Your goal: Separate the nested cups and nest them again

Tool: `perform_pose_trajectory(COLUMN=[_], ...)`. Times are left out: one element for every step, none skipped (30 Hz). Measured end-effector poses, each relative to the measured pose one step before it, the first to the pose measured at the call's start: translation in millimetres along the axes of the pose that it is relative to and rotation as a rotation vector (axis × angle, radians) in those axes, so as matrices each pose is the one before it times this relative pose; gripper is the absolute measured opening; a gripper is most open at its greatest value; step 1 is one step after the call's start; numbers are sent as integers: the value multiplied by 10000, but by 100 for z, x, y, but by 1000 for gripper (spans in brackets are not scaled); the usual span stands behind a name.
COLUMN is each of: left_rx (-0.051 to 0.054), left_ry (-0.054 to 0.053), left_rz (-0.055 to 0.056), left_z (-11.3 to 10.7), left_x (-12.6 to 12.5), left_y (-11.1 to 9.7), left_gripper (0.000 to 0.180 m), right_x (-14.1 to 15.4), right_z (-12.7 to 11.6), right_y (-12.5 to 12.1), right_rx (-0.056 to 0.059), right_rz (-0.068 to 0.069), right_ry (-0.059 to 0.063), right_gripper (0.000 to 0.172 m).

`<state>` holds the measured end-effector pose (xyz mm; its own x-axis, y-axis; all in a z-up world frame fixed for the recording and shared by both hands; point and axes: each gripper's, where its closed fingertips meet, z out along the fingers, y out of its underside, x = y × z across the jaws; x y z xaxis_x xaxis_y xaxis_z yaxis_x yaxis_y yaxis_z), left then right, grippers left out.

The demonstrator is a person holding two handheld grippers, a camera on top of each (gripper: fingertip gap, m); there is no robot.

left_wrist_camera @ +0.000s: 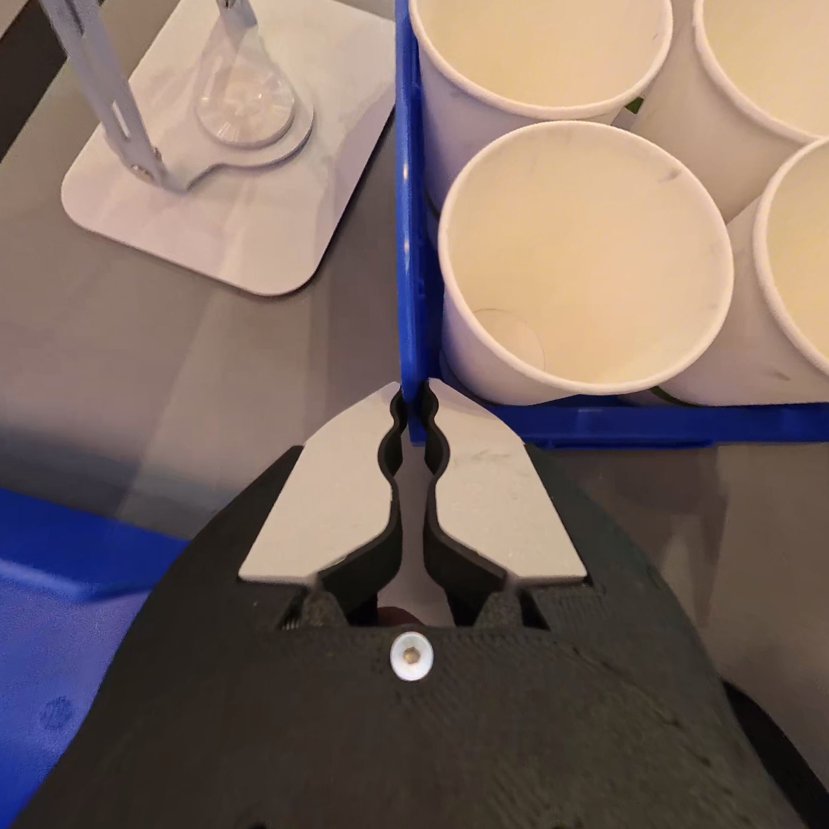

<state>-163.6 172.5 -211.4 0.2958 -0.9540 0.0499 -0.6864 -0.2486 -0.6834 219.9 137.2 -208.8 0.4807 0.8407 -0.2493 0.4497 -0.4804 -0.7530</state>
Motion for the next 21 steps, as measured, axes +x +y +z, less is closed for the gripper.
perform_pose_trajectory(left_rx=[-89, -117, -60, -43, -85, -130, -147, -125, -95, -120, -88, -44, -26, -26, -63, -81, -78, -105, -115, -85, -46], left_ry=[-32, 68, 50, -56, -14, -26, -32, -49, -104, 12, 47, 44, 61, 32, 25, 43, 26, -31, -32, 1, -24], left_rz=[-90, -90, -101, -52, -18, 84, 142, 102, 91, 74, 67, -10, -7, 90, 102, 24, -12, 29, 8, -29, -65], left_z=[-418, -405, -402, -379, -383, -383, -380, -341, -296, -304, -276, -244, -227, -206, -225, -224, -226, -257, -290, -299, -295], left_x=[-245, -85, -65, -130, -43, -25, -22, -78, -185, -67, -44, -61, -18, 30, 42, 44, 5, -42, -48, -9, -56], left_y=[546, 583, 502, 437, 442, 479, 479, 441, 391, 400, 391, 334, 308, 290, 314, 333, 337, 394, 433, 464, 472], left_gripper=[5, 5, 5, 5, 5, 5, 5, 5, 6, 6, 6, 6, 6, 6, 6, 6, 5, 5, 5, 5, 5], right_x=[-64, -73, -60, -55, -64, -69, -73, -59, -32, -24, -42, -63, -92, -94, -78, -82, -75, -75, -49, -29, -13], right_z=[83, 63, 55, 63, 56, 61, 78, 81, 105, 108, 108, 103, 90, 76, 55, 46, 21, 7, 13, 12, 7], right_y=[44, 24, 20, 5, -21, -30, -42, -30, -19, 13, -6, -15, -9, 29, 50, 57, 38, 18, 26, 15, 25], right_rx=[-36, -35, -29, -21, -16, -9, -7, -11, -23, -32, -24, -6, -6, -19, -28, -27, -16, -8, -12, -20, -18], right_rz=[-22, -33, -28, -19, -15, -25, -29, -30, -31, -34, -27, -21, -29, -33, -29, -23, -20, -20, -18, -14, -8], right_ry=[-17, -18, -20, -18, -25, -35, -33, -25, -15, -7, -16, -29, -35, -30, -23, -20, -26, -25, -13, -4, -3], right_gripper=[0, 0, 0, 0, 0, 0, 0, 0, 0, 0, 0, 0, 0, 0, 0, 0, 0, 0, 0, 0, 0])
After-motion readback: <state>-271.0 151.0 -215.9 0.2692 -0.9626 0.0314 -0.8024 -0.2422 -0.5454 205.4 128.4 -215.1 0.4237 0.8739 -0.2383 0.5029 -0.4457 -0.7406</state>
